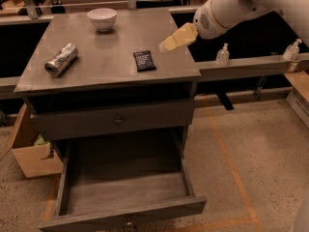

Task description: Place rxbar blueberry into middle drawer

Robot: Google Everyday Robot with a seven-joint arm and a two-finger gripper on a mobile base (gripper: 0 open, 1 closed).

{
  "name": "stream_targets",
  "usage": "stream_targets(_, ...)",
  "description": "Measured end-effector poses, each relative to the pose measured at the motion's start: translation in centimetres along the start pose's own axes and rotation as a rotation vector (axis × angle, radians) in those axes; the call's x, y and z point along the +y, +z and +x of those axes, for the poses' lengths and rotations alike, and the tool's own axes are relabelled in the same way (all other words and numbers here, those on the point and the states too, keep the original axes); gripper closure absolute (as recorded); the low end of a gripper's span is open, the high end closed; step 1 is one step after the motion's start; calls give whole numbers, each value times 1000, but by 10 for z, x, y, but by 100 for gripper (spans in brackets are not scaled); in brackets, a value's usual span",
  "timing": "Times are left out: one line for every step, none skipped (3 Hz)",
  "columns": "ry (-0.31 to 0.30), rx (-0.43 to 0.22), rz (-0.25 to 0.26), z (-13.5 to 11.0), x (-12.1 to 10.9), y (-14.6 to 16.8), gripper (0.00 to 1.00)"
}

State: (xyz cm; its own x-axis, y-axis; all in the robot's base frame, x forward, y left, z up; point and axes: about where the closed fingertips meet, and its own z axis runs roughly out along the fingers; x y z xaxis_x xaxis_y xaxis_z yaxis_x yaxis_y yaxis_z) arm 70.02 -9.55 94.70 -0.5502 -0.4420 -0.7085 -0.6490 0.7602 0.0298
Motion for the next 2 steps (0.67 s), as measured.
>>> stream_targets(102,61,77,-15,-16,30,0)
stream_targets(210,115,148,-27,-25,59,0)
